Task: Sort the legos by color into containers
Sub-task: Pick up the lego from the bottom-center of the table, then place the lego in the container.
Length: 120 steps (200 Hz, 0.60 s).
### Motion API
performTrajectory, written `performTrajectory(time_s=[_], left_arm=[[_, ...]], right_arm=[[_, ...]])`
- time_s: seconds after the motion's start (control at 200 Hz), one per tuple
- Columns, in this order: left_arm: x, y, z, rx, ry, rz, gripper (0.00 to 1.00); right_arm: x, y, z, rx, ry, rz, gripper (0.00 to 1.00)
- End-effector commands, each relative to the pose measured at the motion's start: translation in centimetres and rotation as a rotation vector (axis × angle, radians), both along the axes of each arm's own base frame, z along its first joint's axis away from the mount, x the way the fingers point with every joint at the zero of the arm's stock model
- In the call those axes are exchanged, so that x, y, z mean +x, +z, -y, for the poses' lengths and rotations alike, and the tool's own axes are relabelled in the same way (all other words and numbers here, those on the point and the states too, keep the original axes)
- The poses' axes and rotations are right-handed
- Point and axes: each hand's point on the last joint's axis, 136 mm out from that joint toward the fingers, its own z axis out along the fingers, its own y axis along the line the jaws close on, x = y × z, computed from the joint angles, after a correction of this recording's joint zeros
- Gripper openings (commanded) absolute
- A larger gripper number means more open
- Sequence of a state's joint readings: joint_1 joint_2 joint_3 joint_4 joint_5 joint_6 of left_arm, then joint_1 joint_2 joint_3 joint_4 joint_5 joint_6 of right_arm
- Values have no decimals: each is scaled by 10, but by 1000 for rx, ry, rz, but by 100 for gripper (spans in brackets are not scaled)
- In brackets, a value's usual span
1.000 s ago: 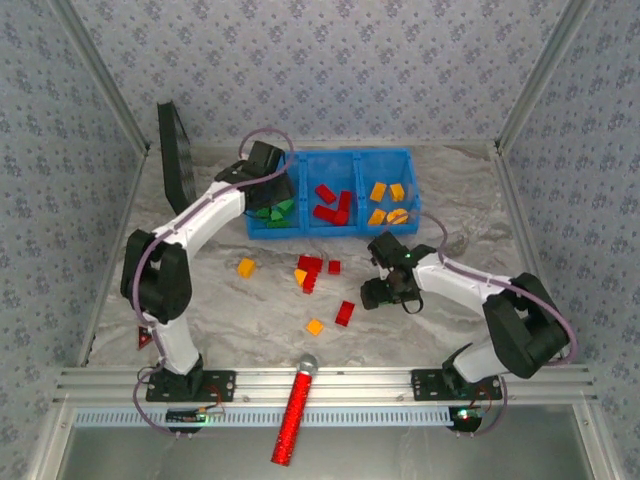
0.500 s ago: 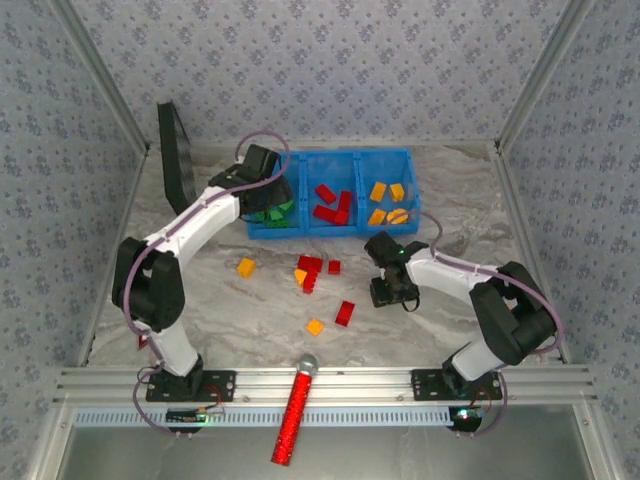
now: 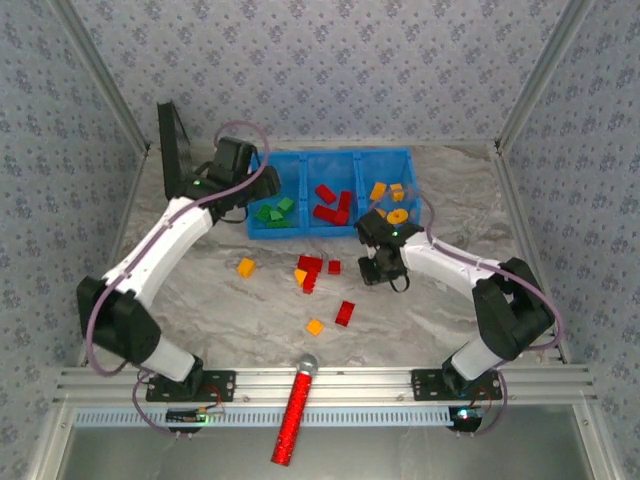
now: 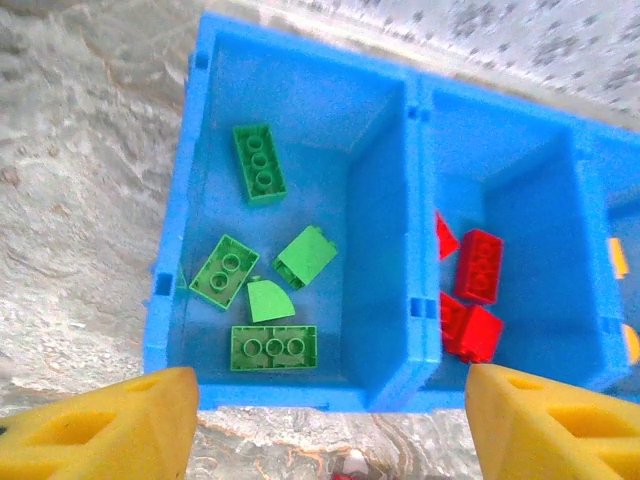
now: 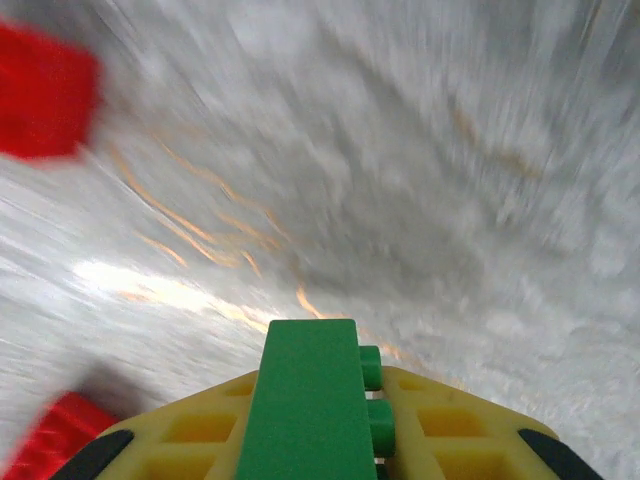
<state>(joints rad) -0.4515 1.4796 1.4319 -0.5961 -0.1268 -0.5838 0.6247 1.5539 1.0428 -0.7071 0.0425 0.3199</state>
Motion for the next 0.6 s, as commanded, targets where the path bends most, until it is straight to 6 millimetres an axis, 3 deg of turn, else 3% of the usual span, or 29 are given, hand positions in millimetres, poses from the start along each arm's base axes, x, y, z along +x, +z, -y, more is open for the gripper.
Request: performTrajectory(time_s=[0.0,0.14,0.29,0.385,0.595], left_arm=[[-31,10,-20,80,-50,13,72],[-74,-6,-44,145,-67,-16,73],[-110,-21,-76,197,-8,-25,75],[-129,-24,-89,201,20,-36,77],[-164,-38,-104,164,53,-77,80]], right_arm=[[28,55,-15,15,69,119,24],[65,113,-57,63,211,296,23],[97,149,-107,52,351,426,23],[114,155,-140,53,418,471,23],[140,127,-210,11,546,488,23]])
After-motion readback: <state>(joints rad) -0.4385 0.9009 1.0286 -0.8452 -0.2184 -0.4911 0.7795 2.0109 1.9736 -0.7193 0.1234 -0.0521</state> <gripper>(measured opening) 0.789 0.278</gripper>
